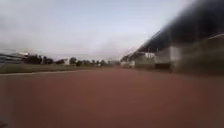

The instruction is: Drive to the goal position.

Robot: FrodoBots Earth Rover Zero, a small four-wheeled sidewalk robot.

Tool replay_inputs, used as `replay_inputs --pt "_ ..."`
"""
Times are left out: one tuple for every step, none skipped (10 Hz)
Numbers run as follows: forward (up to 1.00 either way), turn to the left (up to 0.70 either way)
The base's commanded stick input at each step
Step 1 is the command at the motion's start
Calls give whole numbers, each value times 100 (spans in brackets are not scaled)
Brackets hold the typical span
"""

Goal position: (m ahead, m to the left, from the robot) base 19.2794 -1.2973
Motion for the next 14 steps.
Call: replay_inputs --pt "70 -2" --pt "70 -6" --pt "70 -35" --pt "70 -35" --pt "70 -35" --pt "70 -35" --pt "70 -35" --pt "70 -35" --pt "70 -35" --pt "70 -35" --pt "70 -15" --pt "70 0" --pt "70 0" --pt "70 0"
